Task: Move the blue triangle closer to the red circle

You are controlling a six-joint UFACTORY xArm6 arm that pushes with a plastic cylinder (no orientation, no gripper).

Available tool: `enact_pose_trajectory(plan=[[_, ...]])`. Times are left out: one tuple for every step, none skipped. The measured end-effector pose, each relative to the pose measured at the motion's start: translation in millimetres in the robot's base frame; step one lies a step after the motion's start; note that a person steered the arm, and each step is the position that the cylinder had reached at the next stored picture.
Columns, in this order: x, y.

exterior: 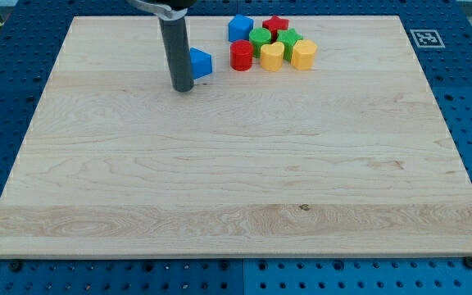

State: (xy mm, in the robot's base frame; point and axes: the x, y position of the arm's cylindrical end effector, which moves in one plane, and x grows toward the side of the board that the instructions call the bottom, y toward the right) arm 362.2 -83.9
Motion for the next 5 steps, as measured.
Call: enact_pose_trajectory(plan=[[-17, 0], [-32, 0], [-42, 0], [-47, 3], [-52, 19]])
